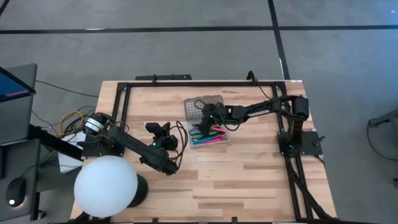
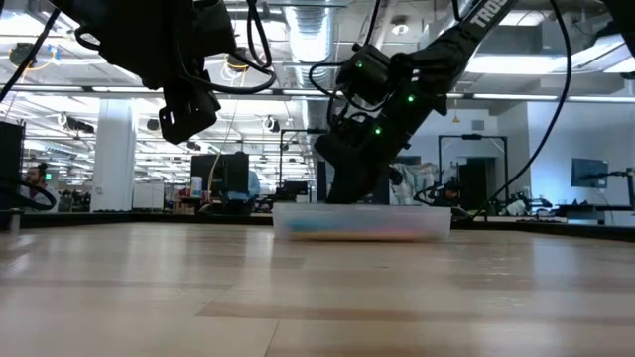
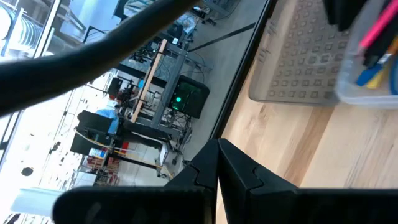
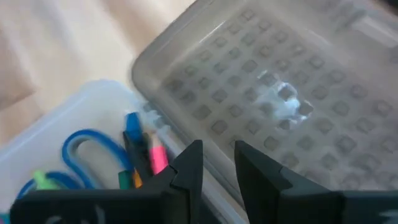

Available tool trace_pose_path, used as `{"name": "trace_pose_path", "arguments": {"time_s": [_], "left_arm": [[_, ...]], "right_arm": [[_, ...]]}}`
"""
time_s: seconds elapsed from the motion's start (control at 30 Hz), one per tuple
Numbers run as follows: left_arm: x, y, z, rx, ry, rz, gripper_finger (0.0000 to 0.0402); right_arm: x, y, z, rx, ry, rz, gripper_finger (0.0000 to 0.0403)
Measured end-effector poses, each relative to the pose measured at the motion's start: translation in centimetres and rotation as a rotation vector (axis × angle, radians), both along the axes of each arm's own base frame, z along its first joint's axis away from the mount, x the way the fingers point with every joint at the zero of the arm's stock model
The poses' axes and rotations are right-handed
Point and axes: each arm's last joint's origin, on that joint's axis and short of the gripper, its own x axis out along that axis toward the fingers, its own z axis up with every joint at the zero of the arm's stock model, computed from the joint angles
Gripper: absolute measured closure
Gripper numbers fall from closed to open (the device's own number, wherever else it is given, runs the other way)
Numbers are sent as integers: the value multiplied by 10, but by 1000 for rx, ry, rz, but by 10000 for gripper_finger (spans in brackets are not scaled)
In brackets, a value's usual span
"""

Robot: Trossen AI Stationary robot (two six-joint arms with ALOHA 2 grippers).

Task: Pick & place school supplies into a supply box
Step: Adjust the supply box, then close the supply box

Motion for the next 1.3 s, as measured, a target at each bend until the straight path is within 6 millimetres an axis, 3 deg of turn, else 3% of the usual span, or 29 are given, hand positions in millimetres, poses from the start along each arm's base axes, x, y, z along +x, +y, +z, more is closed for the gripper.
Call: {"name": "trace_pose_path", "arguments": {"time_s": [0.43,0.83,1.0,1.13,1.3], "left_arm": [[0,0,0,-1,-1,1,401],[-3,1,2,-17,-37,29,401],[-8,3,-3,-11,-38,36,401],[-15,8,-11,10,-16,40,401],[-21,18,-17,21,-31,77,401]], "right_arm": [[5,44,1,-117,68,321,317],[5,107,2,-219,101,671,317],[-2,129,11,-261,96,704,317],[-9,149,35,-294,29,681,317],[-32,183,49,-248,37,638,317]]}}
